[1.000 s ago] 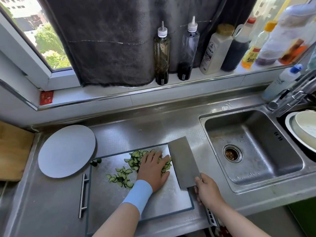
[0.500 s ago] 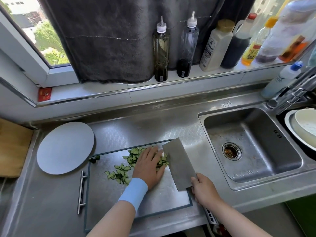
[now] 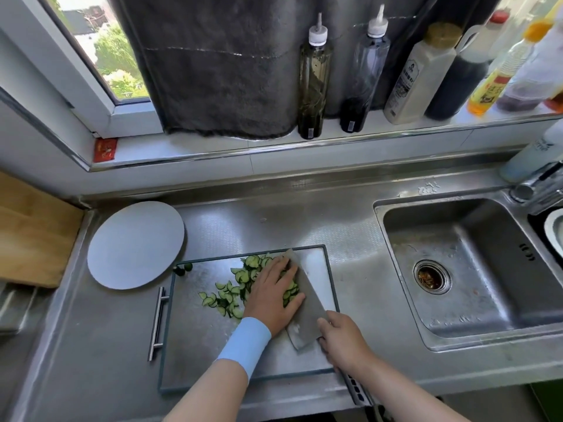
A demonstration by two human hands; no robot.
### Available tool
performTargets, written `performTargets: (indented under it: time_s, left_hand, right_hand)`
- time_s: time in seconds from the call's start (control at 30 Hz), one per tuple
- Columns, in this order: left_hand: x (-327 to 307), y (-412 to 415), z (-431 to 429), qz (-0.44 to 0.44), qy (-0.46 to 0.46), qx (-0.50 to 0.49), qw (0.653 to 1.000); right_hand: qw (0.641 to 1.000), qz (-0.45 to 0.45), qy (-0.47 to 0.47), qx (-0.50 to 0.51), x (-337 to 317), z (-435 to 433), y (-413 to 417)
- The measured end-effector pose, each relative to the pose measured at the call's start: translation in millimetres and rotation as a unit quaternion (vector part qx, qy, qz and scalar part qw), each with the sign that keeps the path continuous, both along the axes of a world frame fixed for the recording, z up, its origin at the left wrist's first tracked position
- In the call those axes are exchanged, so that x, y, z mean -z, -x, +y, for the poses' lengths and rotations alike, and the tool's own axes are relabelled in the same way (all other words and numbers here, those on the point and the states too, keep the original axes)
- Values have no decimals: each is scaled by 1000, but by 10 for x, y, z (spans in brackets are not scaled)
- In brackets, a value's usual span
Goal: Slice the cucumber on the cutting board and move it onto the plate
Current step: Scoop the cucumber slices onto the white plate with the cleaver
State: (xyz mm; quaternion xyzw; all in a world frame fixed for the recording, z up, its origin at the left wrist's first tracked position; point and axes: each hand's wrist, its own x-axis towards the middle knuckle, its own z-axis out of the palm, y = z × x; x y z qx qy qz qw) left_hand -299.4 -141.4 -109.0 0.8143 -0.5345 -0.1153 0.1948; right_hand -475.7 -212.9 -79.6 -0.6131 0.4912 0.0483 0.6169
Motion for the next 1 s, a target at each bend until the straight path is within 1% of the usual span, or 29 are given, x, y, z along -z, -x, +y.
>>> performTargets:
  time_s: [0.2, 0.43, 0.57, 0.73, 0.9, 1.0]
  left_hand:
    - [-74, 51, 33, -19, 72, -14, 997]
    - [-278, -40, 56, -68, 163, -32, 984]
    - [-428, -217, 157, -84, 187, -40, 978]
    - [-579, -715, 371, -107, 192, -63, 973]
    - [-755, -1486, 594, -119, 187, -70, 973]
    - [-800, -1977, 717, -115, 175, -70, 975]
  right_hand:
    - [997, -26, -68, 32, -301, -34, -15]
    - [997, -45, -67, -13, -553, -118, -112]
    - [996, -58, -60, -26, -669, -45, -305]
    - [995, -70, -33, -68, -776, 104, -819]
    - [992, -82, -3, -92, -896, 327, -1569]
    - [992, -84, 4, -90, -889, 454, -2058]
